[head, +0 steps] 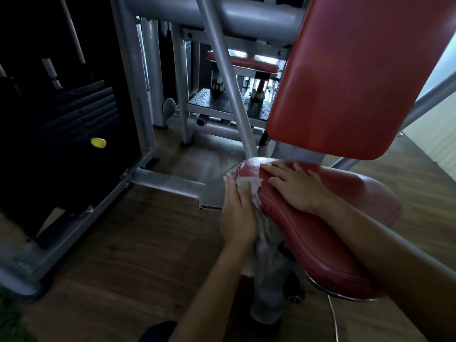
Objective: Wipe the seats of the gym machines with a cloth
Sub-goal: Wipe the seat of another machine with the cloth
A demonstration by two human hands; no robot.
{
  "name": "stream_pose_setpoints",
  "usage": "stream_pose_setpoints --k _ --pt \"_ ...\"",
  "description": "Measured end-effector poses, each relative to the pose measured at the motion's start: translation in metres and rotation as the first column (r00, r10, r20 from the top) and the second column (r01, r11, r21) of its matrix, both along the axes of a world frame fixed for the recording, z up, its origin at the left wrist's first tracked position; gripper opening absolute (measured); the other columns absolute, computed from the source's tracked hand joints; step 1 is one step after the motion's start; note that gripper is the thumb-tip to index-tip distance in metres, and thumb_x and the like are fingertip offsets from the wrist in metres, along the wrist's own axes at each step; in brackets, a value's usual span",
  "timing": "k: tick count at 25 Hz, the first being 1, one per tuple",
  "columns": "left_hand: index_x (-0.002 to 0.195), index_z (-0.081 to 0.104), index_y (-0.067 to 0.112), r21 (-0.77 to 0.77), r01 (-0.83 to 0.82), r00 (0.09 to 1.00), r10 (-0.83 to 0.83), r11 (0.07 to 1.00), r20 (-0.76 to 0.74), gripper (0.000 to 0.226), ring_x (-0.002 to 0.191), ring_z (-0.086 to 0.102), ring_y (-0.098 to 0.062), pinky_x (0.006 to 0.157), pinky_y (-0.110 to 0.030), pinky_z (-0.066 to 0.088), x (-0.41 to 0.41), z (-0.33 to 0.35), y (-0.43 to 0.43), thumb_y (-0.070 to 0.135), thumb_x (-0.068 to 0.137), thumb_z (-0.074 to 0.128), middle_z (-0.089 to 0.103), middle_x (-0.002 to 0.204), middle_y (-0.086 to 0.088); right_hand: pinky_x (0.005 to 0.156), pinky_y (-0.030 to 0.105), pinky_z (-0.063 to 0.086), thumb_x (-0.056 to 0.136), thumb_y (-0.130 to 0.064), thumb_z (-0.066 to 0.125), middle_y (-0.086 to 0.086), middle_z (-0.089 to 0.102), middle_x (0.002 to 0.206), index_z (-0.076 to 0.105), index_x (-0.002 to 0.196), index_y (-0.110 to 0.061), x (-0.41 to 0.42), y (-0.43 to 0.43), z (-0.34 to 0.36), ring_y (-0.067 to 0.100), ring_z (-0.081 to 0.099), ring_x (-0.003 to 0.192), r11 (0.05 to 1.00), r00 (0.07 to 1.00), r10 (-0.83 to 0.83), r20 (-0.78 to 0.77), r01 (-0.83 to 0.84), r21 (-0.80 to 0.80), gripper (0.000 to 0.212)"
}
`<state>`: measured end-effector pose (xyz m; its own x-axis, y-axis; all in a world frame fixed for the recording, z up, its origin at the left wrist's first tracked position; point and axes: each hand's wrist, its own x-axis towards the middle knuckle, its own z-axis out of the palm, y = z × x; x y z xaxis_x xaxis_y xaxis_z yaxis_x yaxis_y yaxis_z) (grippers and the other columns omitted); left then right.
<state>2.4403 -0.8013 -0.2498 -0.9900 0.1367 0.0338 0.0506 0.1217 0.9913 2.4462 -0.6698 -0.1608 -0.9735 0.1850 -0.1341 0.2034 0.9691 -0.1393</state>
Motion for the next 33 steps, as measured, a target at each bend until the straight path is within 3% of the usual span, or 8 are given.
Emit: stream_pose_setpoints --k 3,9,14,18,22,25,29,33 --pt "0.158 0.017 0.034 -0.020 0.112 0.993 -0.113 0.993 -0.020 0.061 0.150 0.024 -0.016 0.118 -0.034 0.022 -0.034 0.008 -0.015 0.060 0.103 0.026 0.021 0.165 0.004 0.122 0.057 0.005 0.107 -0.041 0.024 -0.014 0.010 0.167 0.015 0.156 -0.048 -0.002 0.000 0.000 0.029 0.005 0.155 1.000 1.000 0.005 0.013 -0.005 -0.010 0.050" --pt "0.151 -0.013 0.047 0.237 0.307 0.951 -0.291 0.922 -0.102 0.072 0.151 -0.005 0.003 0.127 -0.040 0.012 0.011 -0.023 -0.021 0.040 0.105 0.043 -0.013 0.163 0.023 0.122 0.057 0.005 0.107 -0.044 0.021 -0.009 0.001 0.169 0.007 0.159 -0.039 -0.005 0.003 -0.005 0.031 -0.002 0.155 1.000 0.999 -0.015 0.042 0.014 0.020 0.054" --pt "0.154 -0.018 0.036 0.340 0.266 0.958 -0.287 0.902 0.014 0.079 0.143 0.033 -0.007 0.112 -0.026 0.037 -0.016 -0.008 -0.023 0.034 0.105 0.043 0.020 0.156 0.016 0.123 0.056 0.005 0.107 -0.045 0.021 -0.010 0.002 0.169 0.009 0.160 -0.037 -0.006 0.004 -0.005 0.030 -0.001 0.155 0.999 0.999 -0.027 0.038 0.027 0.020 0.055" --pt "0.160 0.004 0.026 0.292 0.086 0.994 -0.103 0.953 0.046 0.066 0.120 0.054 0.001 0.090 -0.008 0.048 -0.006 0.003 -0.011 0.035 0.106 0.040 0.043 0.149 0.004 0.123 0.055 0.004 0.106 -0.046 0.021 -0.009 0.002 0.169 0.010 0.159 -0.037 -0.004 0.003 -0.004 0.029 -0.001 0.155 1.000 0.999 -0.025 0.034 0.025 0.014 0.055" --pt "0.157 0.024 0.028 0.196 0.062 0.998 -0.055 0.979 -0.042 0.066 0.145 0.036 -0.010 0.117 -0.035 0.036 0.018 -0.018 -0.004 0.059 0.100 0.039 0.035 0.159 0.004 0.122 0.056 0.004 0.106 -0.046 0.021 -0.010 0.003 0.169 0.009 0.159 -0.038 -0.006 0.005 -0.005 0.029 -0.002 0.155 1.000 0.999 -0.024 0.031 0.023 0.010 0.055" --pt "0.130 0.055 0.023 0.143 0.107 0.994 -0.104 0.984 -0.026 0.056 0.114 0.063 -0.016 0.097 -0.039 0.053 -0.035 -0.010 -0.007 0.064 0.099 0.033 0.065 0.122 -0.003 0.121 0.056 0.004 0.106 -0.046 0.021 -0.010 0.003 0.169 0.009 0.159 -0.038 -0.007 0.005 -0.007 0.029 -0.001 0.155 1.000 0.999 -0.023 0.028 0.023 0.018 0.055" --pt "0.108 0.062 0.031 0.036 0.243 0.969 -0.240 0.969 -0.063 0.021 0.108 0.057 -0.002 0.097 -0.031 0.042 -0.088 0.028 -0.005 0.025 0.106 0.042 0.062 0.115 0.012 0.121 0.057 0.005 0.106 -0.046 0.020 -0.009 0.004 0.169 0.010 0.159 -0.039 -0.011 0.006 -0.007 0.029 0.001 0.155 1.000 0.999 -0.022 0.024 0.021 0.022 0.055" --pt "0.113 0.060 0.020 0.264 0.270 0.961 -0.278 0.926 -0.007 0.024 0.108 0.065 -0.026 0.095 -0.049 0.055 -0.052 0.002 -0.016 0.036 0.104 0.045 0.066 0.117 -0.011 0.121 0.056 0.006 0.106 -0.046 0.019 -0.009 0.004 0.169 0.010 0.159 -0.039 -0.012 0.007 -0.008 0.029 0.001 0.155 0.999 1.000 -0.023 0.020 0.022 0.033 0.054"
